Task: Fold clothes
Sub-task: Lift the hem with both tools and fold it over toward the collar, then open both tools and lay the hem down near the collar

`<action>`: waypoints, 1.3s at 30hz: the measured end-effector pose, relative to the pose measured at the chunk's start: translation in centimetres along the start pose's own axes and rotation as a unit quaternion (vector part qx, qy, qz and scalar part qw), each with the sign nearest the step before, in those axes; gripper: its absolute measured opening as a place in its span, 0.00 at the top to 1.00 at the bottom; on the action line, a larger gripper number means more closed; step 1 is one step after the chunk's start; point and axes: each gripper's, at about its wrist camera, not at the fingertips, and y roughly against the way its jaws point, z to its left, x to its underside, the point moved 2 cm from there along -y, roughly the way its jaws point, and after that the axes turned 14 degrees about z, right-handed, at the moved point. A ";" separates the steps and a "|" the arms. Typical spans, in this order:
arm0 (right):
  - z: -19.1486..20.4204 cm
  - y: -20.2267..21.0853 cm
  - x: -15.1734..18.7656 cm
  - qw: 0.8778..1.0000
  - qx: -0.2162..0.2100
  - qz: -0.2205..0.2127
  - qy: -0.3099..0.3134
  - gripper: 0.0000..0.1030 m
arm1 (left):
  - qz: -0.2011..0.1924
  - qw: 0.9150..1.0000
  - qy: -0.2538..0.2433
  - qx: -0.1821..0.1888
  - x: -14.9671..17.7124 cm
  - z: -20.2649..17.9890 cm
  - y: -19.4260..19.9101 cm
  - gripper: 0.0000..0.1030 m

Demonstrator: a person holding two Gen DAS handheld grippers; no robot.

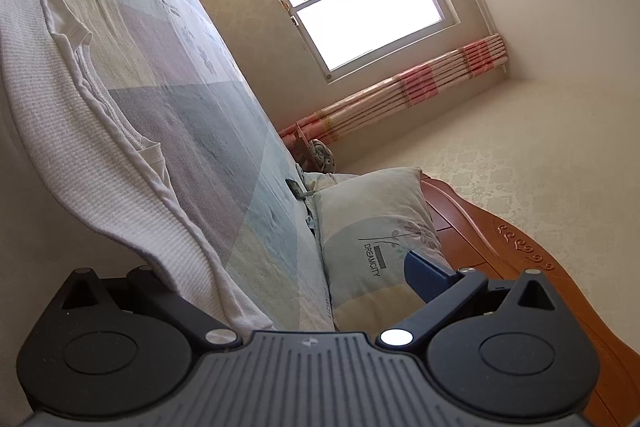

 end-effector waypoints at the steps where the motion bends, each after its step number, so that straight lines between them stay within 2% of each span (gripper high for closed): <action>1: 0.0 -0.5 -0.3 1.000 -0.003 0.001 0.000 0.00 | 0.002 1.000 -0.003 0.002 -0.2 0.0 -0.4 0.00; 7: 1.3 -3.6 -1.7 0.999 -0.046 0.025 0.015 0.00 | 0.025 0.999 -0.019 0.037 -1.3 -0.7 -3.7 0.00; 11: 2.7 -5.4 -1.7 0.995 -0.077 0.050 0.040 0.00 | 0.049 0.997 -0.014 0.066 -0.7 -2.3 -5.8 0.00; 15: 2.8 -5.3 -0.9 0.990 -0.119 0.066 0.033 0.00 | 0.053 0.995 0.008 0.079 0.8 -2.3 -4.4 0.00; 19: 1.9 -3.9 0.4 0.984 -0.163 0.065 0.022 0.00 | 0.054 0.994 0.015 0.099 2.5 -1.5 -2.5 0.01; 24: 0.3 -4.1 1.0 0.978 -0.198 0.062 -0.007 0.00 | 0.047 0.993 0.025 0.101 2.2 0.3 -2.2 0.00; 28: -0.7 -5.5 0.3 0.979 -0.198 0.052 -0.021 0.00 | 0.035 0.996 0.029 0.077 0.3 1.7 -3.5 0.00; 32: -0.9 -7.5 -1.0 0.977 -0.209 0.045 -0.021 0.00 | 0.033 0.997 0.029 0.071 -1.4 2.4 -5.7 0.00; 35: -0.9 -8.9 -1.7 0.978 -0.205 0.042 -0.019 0.00 | 0.039 0.996 0.023 0.070 -1.8 2.3 -6.7 0.00; 39: -1.3 -9.6 -2.0 0.979 -0.199 0.041 -0.021 0.00 | 0.028 0.997 0.020 0.073 -1.4 2.6 -6.1 0.00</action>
